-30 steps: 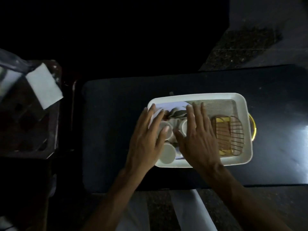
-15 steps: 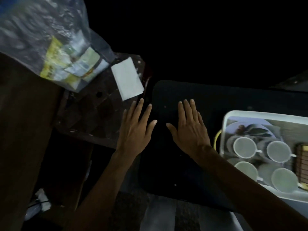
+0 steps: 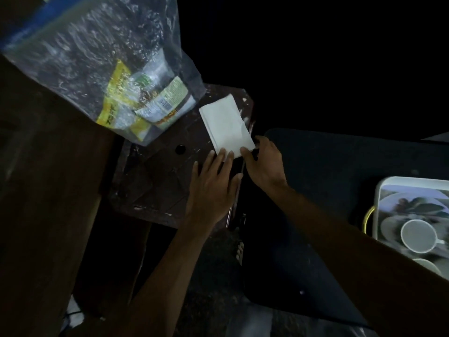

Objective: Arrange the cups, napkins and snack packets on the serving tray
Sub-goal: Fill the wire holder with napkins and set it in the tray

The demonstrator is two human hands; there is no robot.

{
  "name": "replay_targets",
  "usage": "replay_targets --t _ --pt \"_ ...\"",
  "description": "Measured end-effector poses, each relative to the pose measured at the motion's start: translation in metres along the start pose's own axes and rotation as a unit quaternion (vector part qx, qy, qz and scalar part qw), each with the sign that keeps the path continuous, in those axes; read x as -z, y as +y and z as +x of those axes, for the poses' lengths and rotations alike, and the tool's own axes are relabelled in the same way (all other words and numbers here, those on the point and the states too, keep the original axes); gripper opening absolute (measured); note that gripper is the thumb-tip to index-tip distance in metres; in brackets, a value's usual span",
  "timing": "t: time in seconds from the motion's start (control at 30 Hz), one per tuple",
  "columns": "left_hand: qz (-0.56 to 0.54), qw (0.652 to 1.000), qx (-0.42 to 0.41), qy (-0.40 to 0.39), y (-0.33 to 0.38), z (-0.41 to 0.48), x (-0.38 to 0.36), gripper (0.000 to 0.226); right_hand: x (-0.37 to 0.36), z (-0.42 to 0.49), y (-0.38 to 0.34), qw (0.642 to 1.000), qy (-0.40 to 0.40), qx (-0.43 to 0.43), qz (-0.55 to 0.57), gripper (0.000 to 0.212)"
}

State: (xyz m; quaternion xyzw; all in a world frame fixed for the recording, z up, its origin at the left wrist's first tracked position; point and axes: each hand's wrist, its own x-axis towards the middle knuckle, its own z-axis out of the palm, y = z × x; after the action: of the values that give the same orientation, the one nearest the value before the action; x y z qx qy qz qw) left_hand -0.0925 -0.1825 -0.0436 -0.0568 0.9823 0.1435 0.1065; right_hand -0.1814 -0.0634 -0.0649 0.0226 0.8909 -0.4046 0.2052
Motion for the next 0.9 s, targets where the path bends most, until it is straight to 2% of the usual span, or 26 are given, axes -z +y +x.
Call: replay_targets --t 0.13,0.2,0.27,0.33,0.4,0.5,0.6,0.63,0.67,0.83,0.9 --pt "-0.026 0.999 0.003 -0.021 0.003 -0.01 0.004 0.067 -0.011 -0.001 -0.001 0.997 0.045 -0.045 0.04 0.033" --pt "-0.064 0.998 0.013 -0.014 0.007 -0.015 0.004 0.061 -0.012 -0.006 -0.001 0.996 0.057 -0.051 0.055 0.029" --pt "-0.142 0.989 0.037 0.021 0.013 -0.019 0.003 0.052 -0.008 -0.013 -0.002 0.994 0.061 -0.052 0.075 0.027" --pt "-0.253 0.959 0.101 0.082 0.021 -0.021 0.003 0.045 0.001 -0.022 -0.003 0.989 0.064 -0.064 0.12 0.024" --pt "-0.376 0.894 0.209 0.124 0.029 -0.022 0.006 0.042 0.013 -0.035 -0.003 0.97 0.048 -0.089 0.222 0.021" --pt "-0.527 0.767 0.346 0.123 0.044 -0.018 0.012 0.041 0.035 -0.058 0.004 0.933 -0.005 -0.133 0.336 0.023" --pt "-0.637 0.659 0.39 0.091 0.058 -0.016 0.011 0.043 0.053 -0.085 0.021 0.902 -0.063 -0.165 0.394 0.023" --pt "-0.664 0.635 0.387 0.079 0.064 -0.017 0.009 0.043 0.059 -0.094 0.029 0.898 -0.078 -0.167 0.401 0.022" --pt "-0.674 0.628 0.383 0.067 0.069 -0.018 0.007 0.042 0.064 -0.102 0.037 0.898 -0.089 -0.165 0.398 0.02" --pt "-0.64 0.672 0.368 0.058 0.101 -0.024 -0.002 0.012 0.088 -0.133 0.076 0.917 -0.073 -0.17 0.353 0.016" --pt "-0.638 0.676 0.367 0.038 0.118 -0.027 -0.004 0.005 0.099 -0.14 0.088 0.911 -0.056 -0.174 0.371 0.018"
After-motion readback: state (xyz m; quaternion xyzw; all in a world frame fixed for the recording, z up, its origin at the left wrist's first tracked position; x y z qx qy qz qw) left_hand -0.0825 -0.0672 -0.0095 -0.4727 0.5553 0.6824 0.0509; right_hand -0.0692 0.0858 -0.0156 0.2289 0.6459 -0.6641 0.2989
